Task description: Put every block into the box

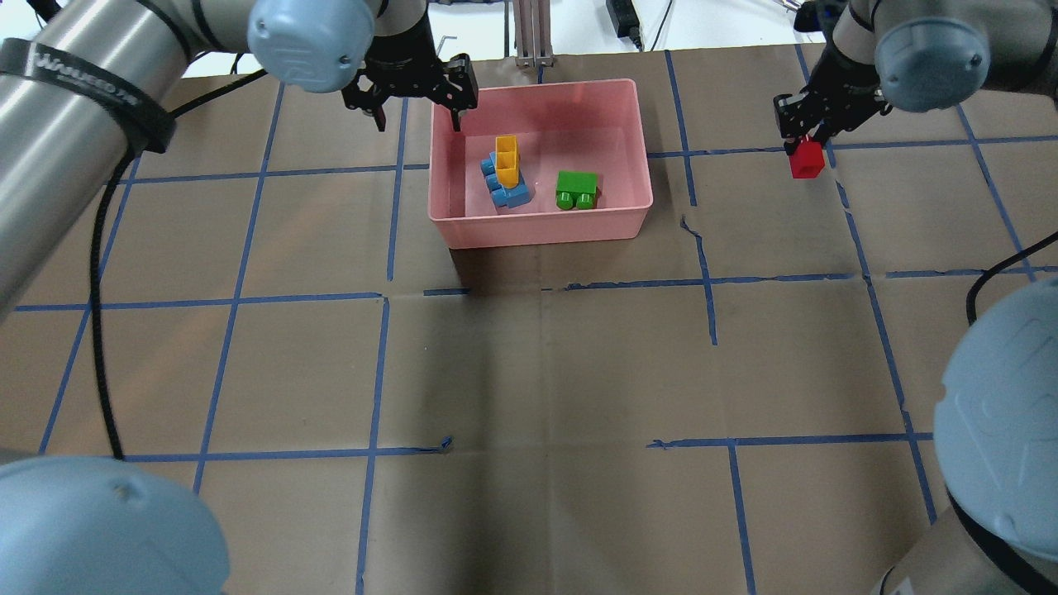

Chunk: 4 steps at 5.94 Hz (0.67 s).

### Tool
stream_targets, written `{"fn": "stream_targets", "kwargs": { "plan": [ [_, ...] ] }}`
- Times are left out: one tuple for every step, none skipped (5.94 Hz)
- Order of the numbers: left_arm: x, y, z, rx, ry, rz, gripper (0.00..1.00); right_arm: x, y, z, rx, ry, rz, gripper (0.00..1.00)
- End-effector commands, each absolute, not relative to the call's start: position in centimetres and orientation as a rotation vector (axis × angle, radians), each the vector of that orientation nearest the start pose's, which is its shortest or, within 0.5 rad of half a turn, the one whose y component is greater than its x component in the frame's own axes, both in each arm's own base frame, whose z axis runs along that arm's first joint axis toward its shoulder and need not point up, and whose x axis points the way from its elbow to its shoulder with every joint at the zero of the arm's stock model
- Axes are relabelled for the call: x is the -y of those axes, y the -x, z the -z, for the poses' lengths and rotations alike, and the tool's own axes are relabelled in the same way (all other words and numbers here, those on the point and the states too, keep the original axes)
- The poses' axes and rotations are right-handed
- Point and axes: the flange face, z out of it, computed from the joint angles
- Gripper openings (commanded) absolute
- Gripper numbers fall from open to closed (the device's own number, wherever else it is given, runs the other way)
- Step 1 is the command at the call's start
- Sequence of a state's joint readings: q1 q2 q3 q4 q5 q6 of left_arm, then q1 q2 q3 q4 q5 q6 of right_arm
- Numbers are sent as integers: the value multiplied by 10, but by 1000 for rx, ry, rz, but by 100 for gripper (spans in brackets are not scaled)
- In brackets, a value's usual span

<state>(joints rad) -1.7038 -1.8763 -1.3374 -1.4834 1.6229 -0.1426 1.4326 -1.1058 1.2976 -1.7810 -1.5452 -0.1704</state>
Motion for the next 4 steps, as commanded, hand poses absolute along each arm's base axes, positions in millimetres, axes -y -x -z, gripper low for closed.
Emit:
{"fn": "stream_targets", "kwargs": {
  "plan": [
    [548, 191, -464, -3088, 43, 6, 99, 692, -139, -390, -3113, -82, 56, 36],
    [540, 183, -474, -3078, 61, -66, 99, 691, -194, -387, -3104, -160, 68, 36],
    [535, 166, -477, -3081, 111, -76, 99, 695, -245, -380, -3092, -226, 83, 36],
    [533, 159, -483, -3084, 128, -61, 99, 701, -297, -355, -3091, -248, 65, 36]
  ]
}}
